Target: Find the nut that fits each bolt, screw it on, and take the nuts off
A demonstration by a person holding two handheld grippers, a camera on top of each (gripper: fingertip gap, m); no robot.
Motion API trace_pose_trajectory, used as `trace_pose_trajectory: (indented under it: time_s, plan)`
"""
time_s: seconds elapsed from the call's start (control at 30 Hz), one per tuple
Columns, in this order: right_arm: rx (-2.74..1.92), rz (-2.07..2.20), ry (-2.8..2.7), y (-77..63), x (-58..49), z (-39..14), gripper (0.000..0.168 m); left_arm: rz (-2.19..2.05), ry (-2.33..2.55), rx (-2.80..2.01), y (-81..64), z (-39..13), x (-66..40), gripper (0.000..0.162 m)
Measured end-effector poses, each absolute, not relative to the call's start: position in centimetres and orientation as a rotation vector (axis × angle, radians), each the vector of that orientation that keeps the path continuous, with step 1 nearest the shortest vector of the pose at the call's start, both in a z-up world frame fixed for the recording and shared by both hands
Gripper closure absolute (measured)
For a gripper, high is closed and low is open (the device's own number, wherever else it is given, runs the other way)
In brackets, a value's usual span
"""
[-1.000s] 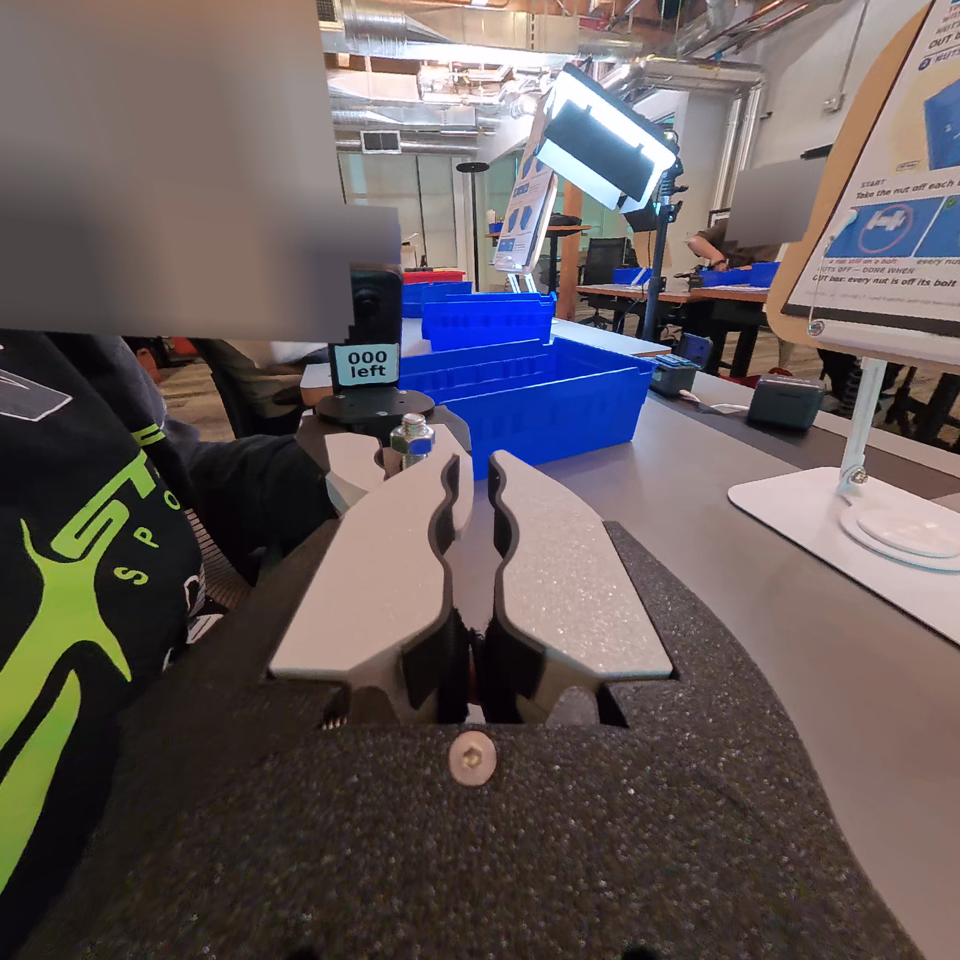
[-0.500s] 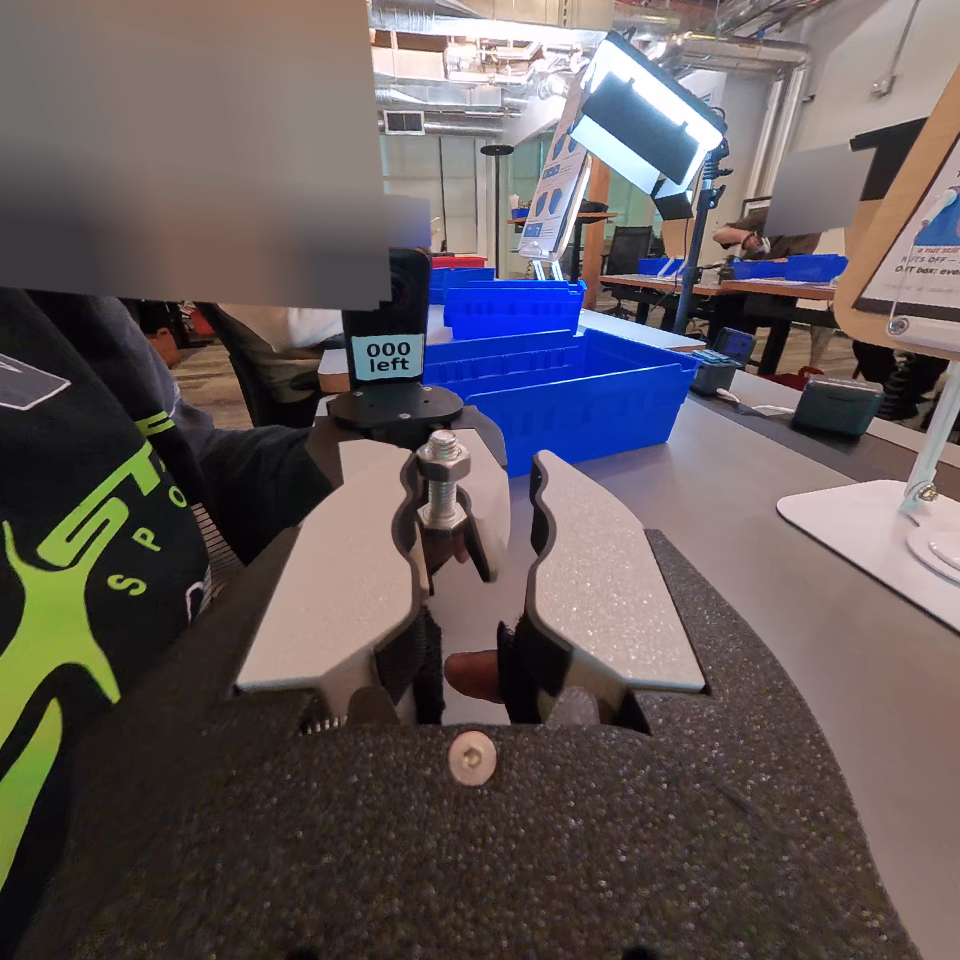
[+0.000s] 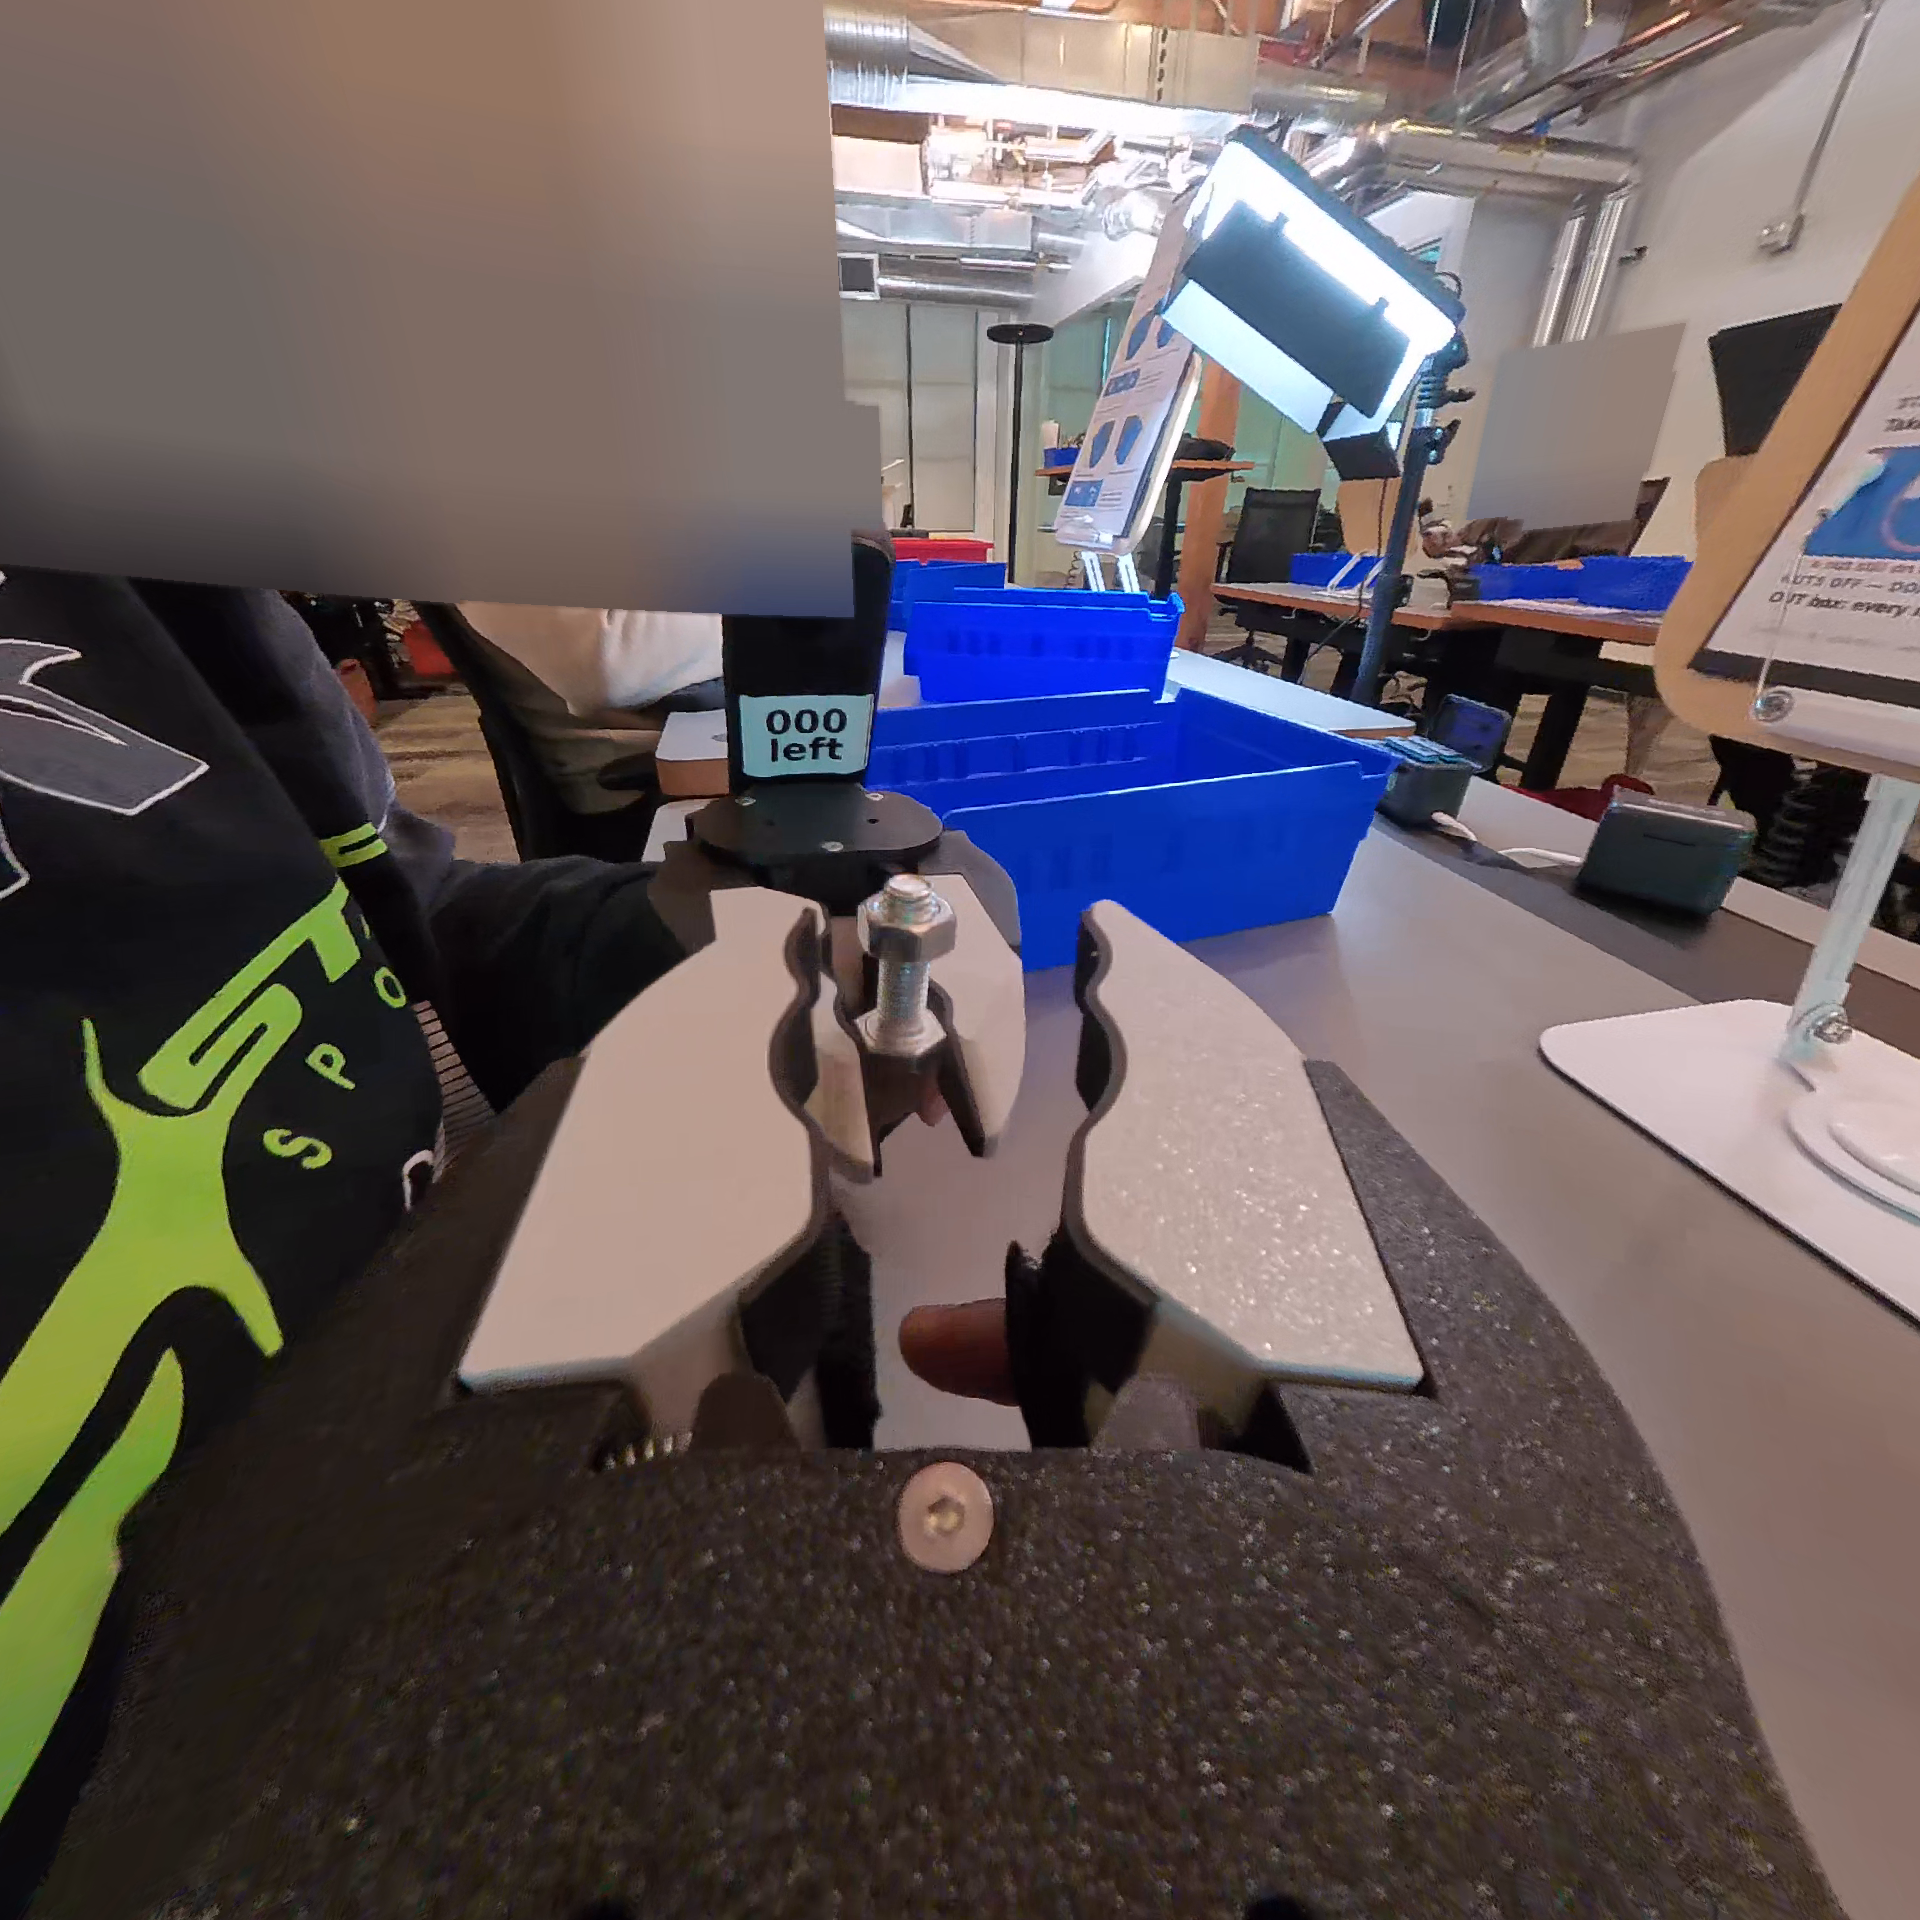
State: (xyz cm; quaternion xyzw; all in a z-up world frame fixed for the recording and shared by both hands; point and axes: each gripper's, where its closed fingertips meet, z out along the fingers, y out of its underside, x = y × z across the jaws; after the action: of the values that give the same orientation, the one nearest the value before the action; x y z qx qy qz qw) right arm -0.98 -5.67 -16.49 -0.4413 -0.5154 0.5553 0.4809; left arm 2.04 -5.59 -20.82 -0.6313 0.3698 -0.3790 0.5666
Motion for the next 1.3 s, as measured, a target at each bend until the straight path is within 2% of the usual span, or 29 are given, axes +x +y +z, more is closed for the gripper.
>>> trace_pose_trajectory:
  time_s: [0.13,0.37,0.43,0.5,0.57,0.67,0.83,0.9,1.23,1.27,1.3]
  plan:
    - [-1.112,1.354,-1.219,-5.9,-2.2,-16.6,0.115,-0.891,0.879,-1.488,-5.7,-21.0,2.2,0.143]
    - [-1.106,1.319,-1.220,-5.2,-1.6,-16.7,0.122,-0.887,0.866,-1.481,-5.6,-20.8,2.0,0.144]
    - [-1.088,1.303,-1.236,-4.9,-0.8,-16.5,0.128,-0.889,0.857,-1.478,-5.5,-20.7,1.8,0.144]
    - [-1.090,1.263,-1.227,-4.1,-0.1,-16.5,0.150,-0.890,0.856,-1.474,-5.5,-20.6,1.7,0.144]
    - [-1.096,1.255,-1.213,-3.6,0.4,-16.3,0.155,-0.886,0.859,-1.475,-5.5,-20.6,1.8,0.143]
    - [-1.069,1.290,-1.221,-4.2,0.4,-16.0,0.151,-0.886,0.860,-1.478,-5.5,-20.7,1.8,0.143]
    - [-1.073,1.349,-1.259,-5.9,-1.2,-16.4,0.118,-0.879,0.865,-1.485,-5.5,-20.9,1.9,0.143]
    - [-1.091,1.340,-1.247,-6.1,-2.0,-16.6,0.115,-0.878,0.866,-1.487,-5.5,-21.0,1.9,0.143]
    - [-1.119,1.318,-1.206,-4.5,-1.1,-16.8,0.120,-0.886,0.848,-1.481,-5.4,-20.7,1.6,0.143]
    - [-1.117,1.303,-1.203,-4.1,-0.7,-16.8,0.128,-0.883,0.844,-1.481,-5.3,-20.7,1.5,0.144]
    - [-1.122,1.279,-1.189,-3.5,-0.3,-16.8,0.144,-0.883,0.846,-1.478,-5.3,-20.6,1.5,0.143]
